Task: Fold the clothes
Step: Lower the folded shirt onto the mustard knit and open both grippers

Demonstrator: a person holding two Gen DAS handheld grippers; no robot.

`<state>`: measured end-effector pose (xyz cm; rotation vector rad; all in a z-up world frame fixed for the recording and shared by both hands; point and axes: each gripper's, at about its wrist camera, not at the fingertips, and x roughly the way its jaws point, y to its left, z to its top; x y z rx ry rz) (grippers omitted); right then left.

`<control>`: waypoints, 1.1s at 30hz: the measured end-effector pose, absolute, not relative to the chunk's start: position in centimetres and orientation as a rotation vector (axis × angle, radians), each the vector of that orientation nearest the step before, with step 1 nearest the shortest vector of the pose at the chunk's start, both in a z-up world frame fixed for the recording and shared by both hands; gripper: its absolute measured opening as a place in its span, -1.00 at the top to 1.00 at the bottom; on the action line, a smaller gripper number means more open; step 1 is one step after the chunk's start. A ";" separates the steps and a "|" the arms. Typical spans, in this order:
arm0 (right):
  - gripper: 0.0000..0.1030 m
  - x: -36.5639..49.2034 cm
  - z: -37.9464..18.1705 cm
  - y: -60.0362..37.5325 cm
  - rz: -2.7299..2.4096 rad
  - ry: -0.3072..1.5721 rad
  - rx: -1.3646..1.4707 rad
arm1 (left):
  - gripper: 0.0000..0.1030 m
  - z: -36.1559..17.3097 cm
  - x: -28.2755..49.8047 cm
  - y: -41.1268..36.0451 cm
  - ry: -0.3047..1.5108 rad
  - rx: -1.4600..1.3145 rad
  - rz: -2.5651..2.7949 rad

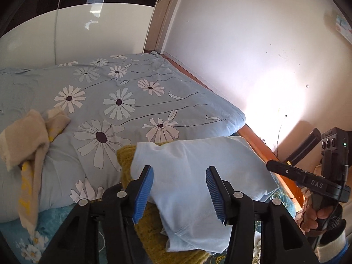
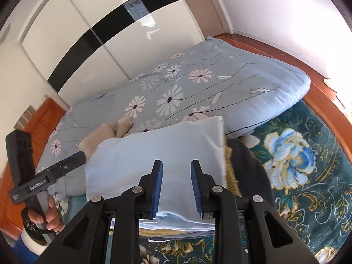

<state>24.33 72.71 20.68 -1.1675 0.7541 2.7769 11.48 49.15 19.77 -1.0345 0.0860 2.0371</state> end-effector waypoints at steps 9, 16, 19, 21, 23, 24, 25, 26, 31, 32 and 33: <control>0.47 26.2 18.0 68.0 2.843 0.404 -1.171 | -0.05 16.5 13.1 49.0 0.205 -1.036 2.073; 0.36 27.1 15.8 69.6 2.806 0.562 -1.162 | -0.16 14.2 12.7 48.6 0.136 -1.125 2.042; 0.36 27.3 15.7 69.6 2.797 0.592 -1.151 | -0.16 14.6 12.8 48.6 0.145 -1.121 2.055; 0.36 27.6 16.3 69.3 2.796 0.580 -1.129 | -0.16 15.3 13.1 48.2 0.123 -1.114 2.065; 0.36 28.5 17.1 68.8 2.808 0.579 -1.081 | -0.16 16.2 13.7 47.6 0.096 -1.088 2.075; 0.36 29.0 17.3 68.4 2.814 0.596 -1.057 | -0.16 16.6 14.2 47.1 0.079 -1.069 2.082; 0.36 29.4 17.4 68.0 2.821 0.613 -1.033 | -0.16 16.9 14.7 46.7 0.061 -1.052 2.092; 0.36 29.9 17.5 67.6 2.827 0.630 -1.009 | -0.16 17.1 15.2 46.2 0.045 -1.038 2.101; 0.36 30.7 16.1 65.1 2.810 0.651 -0.993 | -0.16 16.3 17.4 44.5 0.047 -1.034 2.135; 0.36 30.7 15.7 64.6 2.803 0.649 -0.999 | -0.16 16.0 17.7 44.3 0.059 -1.040 2.135; 0.35 30.7 15.2 64.0 2.796 0.647 -1.005 | -0.17 15.7 18.1 44.0 0.073 -1.042 2.140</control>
